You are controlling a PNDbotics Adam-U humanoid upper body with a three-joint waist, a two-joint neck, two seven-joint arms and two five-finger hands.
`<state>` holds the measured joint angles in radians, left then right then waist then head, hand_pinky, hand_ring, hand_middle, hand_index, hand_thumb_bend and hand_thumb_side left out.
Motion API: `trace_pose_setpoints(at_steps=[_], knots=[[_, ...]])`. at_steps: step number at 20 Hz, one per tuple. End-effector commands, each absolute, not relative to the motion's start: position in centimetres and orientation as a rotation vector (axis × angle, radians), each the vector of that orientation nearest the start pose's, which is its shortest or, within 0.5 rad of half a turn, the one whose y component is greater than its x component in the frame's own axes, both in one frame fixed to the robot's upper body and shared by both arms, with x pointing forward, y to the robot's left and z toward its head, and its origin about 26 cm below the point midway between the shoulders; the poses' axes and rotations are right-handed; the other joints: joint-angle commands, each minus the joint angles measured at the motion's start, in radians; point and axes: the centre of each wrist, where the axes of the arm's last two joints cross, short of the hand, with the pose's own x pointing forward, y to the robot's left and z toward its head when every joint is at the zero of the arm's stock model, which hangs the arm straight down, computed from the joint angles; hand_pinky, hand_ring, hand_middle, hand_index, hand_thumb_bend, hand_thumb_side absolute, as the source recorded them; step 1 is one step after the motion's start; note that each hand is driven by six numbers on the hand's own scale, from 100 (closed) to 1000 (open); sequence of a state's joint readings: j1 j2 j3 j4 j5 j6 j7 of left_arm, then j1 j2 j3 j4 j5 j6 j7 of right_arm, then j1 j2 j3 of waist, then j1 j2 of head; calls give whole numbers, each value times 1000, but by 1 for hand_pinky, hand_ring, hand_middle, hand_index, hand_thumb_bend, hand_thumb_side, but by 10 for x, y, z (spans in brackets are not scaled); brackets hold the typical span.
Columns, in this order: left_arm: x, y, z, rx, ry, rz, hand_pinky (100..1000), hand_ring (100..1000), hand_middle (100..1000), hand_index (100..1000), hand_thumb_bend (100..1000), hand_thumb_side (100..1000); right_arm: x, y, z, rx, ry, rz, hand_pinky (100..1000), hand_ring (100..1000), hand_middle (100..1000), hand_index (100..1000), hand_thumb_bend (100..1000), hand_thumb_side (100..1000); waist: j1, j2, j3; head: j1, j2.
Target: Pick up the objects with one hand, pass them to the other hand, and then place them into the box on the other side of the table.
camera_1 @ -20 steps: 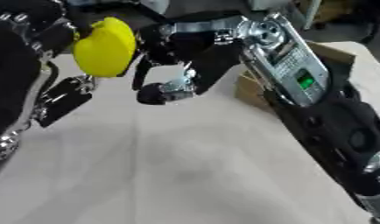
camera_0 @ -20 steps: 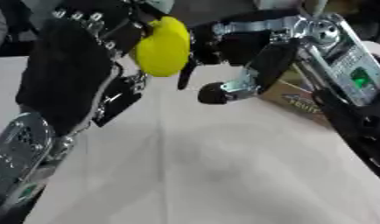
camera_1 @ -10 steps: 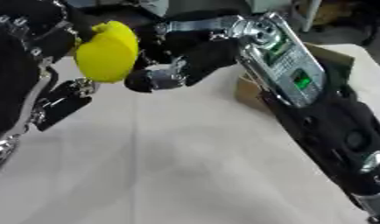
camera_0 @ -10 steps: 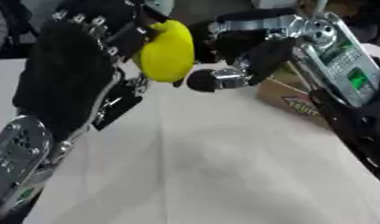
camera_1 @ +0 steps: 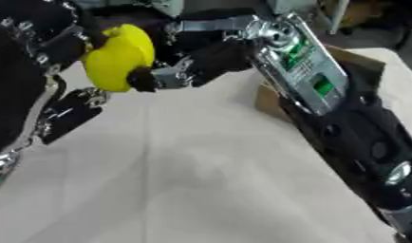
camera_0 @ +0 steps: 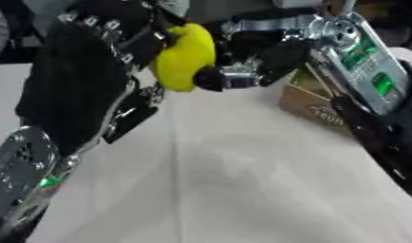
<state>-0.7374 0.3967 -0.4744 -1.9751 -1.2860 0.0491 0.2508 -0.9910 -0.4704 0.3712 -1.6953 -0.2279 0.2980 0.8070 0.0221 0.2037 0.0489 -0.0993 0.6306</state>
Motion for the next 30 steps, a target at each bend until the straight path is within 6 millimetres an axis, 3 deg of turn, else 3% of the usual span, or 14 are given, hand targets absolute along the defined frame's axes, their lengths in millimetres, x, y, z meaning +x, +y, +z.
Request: trace_pose_setpoints(at_steps=[1, 7, 15, 20, 28, 30], knots=[[294, 117, 272, -1429, 2419, 947, 686, 587, 508, 535, 100, 100, 354, -142, 339, 441, -1702, 1671, 1000, 749, 800, 947, 234, 498, -10, -18, -1, -3, -10], [299, 114, 268, -1431, 2424, 965, 685, 587, 507, 535, 100, 100, 355, -141, 338, 458, -1686, 1670, 1000, 737, 761, 905, 204, 511, -10, -14, -2, -1, -9], [306, 112, 263, -1460, 2425, 983, 687, 588, 509, 538, 100, 100, 355, -141, 338, 499, -1657, 1642, 1000, 763, 600, 780, 114, 475, -8, -13, -2, -2, -12], [310, 112, 260, -1487, 2428, 982, 688, 591, 513, 554, 103, 100, 352, -140, 339, 521, -1656, 1618, 1000, 682, 511, 683, 100, 390, -9, -13, -4, -3, -14], [314, 113, 256, -1543, 2422, 1006, 714, 625, 557, 609, 362, 100, 349, -140, 340, 559, -1657, 1582, 1000, 592, 429, 578, 100, 397, -7, -12, -4, -2, -10], [314, 113, 256, -1552, 2425, 1005, 725, 656, 589, 657, 504, 100, 349, -140, 340, 564, -1653, 1575, 1000, 584, 416, 562, 100, 423, -7, -12, -4, -2, -10]])
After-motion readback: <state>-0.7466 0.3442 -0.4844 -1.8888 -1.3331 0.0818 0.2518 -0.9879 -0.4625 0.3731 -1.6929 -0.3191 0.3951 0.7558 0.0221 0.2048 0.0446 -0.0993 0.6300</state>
